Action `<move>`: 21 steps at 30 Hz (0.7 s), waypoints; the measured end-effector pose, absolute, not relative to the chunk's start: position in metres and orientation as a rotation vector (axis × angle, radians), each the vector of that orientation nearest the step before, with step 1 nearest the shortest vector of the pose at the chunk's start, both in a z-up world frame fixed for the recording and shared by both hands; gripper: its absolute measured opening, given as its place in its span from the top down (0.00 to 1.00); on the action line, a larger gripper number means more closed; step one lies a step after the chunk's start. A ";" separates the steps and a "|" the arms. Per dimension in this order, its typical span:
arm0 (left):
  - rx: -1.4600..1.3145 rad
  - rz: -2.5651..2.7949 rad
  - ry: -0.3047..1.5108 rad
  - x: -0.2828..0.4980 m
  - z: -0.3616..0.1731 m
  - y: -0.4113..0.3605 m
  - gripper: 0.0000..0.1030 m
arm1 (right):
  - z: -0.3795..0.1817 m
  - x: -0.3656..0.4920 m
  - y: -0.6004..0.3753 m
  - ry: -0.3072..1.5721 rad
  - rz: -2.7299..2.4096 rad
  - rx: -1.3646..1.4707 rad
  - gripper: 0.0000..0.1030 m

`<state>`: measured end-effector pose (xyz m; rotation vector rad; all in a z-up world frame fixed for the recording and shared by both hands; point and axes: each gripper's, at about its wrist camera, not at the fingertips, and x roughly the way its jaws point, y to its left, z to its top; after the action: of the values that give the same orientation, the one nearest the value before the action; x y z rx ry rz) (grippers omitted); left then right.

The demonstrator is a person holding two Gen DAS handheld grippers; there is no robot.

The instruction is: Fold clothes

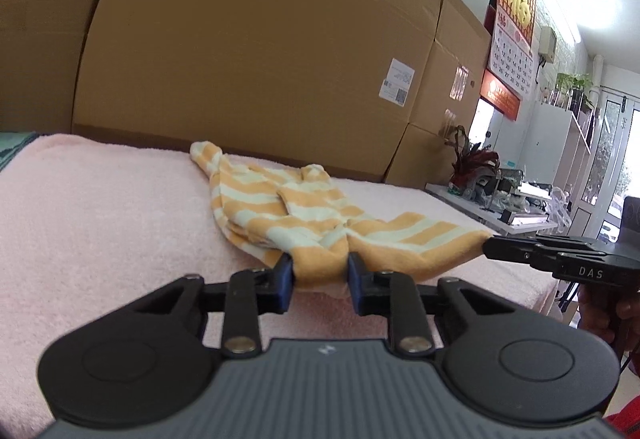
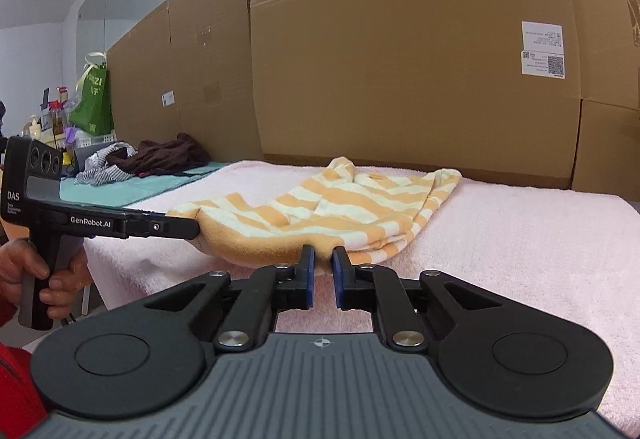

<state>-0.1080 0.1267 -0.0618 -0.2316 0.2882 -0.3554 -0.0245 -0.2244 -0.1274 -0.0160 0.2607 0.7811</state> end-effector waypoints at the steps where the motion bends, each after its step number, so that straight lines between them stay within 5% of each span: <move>1: -0.241 -0.358 0.277 -0.110 -0.058 0.127 0.79 | -0.123 -0.025 -0.226 0.250 0.780 -0.014 0.91; 9: -0.207 -0.383 0.294 -0.120 -0.058 0.122 0.82 | -0.109 -0.032 -0.234 0.195 0.771 -0.034 0.99; 13: -0.209 -0.360 0.343 -0.122 -0.074 0.127 0.81 | -0.126 -0.034 -0.238 0.257 0.748 -0.074 0.86; 16: -0.178 -0.367 0.378 -0.126 -0.082 0.128 0.74 | -0.138 -0.039 -0.238 0.304 0.759 -0.141 0.57; 21: -0.145 -0.387 0.394 -0.126 -0.090 0.122 0.51 | -0.151 -0.036 -0.232 0.343 0.780 -0.159 0.60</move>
<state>-0.1258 0.1219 -0.0899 -0.1452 0.3939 -0.3872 -0.0364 -0.2316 -0.1513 -0.1587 0.3434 0.7804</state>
